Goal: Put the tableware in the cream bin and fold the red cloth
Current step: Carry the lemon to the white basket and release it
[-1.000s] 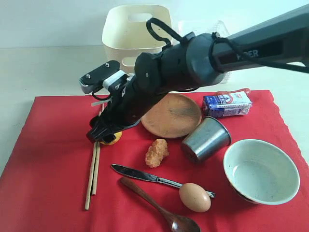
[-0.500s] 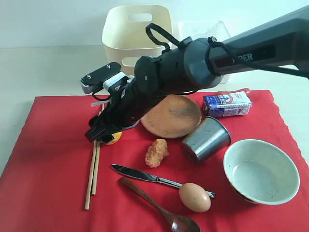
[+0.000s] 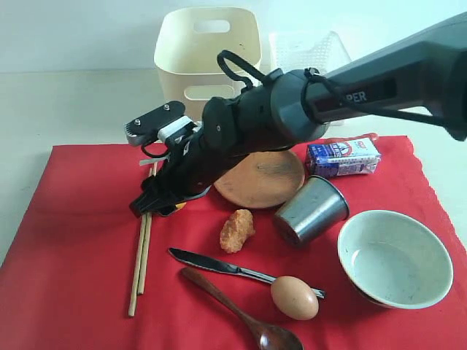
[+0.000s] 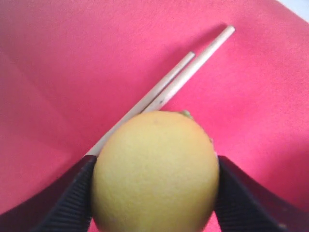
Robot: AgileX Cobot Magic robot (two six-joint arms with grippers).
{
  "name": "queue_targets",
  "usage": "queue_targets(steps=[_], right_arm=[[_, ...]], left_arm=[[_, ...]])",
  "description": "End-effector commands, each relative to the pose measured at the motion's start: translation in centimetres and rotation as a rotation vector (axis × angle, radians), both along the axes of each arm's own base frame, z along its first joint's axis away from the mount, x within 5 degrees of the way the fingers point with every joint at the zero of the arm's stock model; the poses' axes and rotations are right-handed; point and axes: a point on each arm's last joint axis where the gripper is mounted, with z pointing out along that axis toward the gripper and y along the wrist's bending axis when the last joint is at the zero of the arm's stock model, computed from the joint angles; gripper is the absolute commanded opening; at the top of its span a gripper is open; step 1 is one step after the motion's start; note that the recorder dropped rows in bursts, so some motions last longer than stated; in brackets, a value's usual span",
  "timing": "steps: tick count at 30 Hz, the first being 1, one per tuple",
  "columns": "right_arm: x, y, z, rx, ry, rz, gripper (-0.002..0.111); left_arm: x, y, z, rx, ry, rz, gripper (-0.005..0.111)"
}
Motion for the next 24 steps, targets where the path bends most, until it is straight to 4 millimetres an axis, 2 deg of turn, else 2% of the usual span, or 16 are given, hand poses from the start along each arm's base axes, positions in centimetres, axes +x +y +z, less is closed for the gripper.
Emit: queue_targets(steps=[1, 6, 17, 20, 24], right_arm=[[-0.1, 0.0, 0.6, 0.003, -0.004, 0.007, 0.022], [-0.4, -0.1, 2.5, 0.019, -0.004, 0.017, 0.000], [-0.7, -1.3, 10.3, 0.123, -0.125, 0.014, 0.000], [0.0, -2.7, 12.2, 0.145, -0.166, -0.015, 0.000], [1.9, -5.6, 14.1, 0.169, -0.210, -0.096, 0.000]], left_arm=[[0.0, 0.0, 0.0, -0.004, -0.007, 0.000, 0.002], [0.0, 0.0, 0.0, -0.004, -0.007, 0.000, 0.002], [0.0, 0.0, 0.0, -0.004, -0.007, 0.000, 0.002], [0.0, 0.0, 0.0, -0.004, -0.007, 0.000, 0.002], [0.0, 0.0, 0.0, -0.004, -0.007, 0.000, 0.002]])
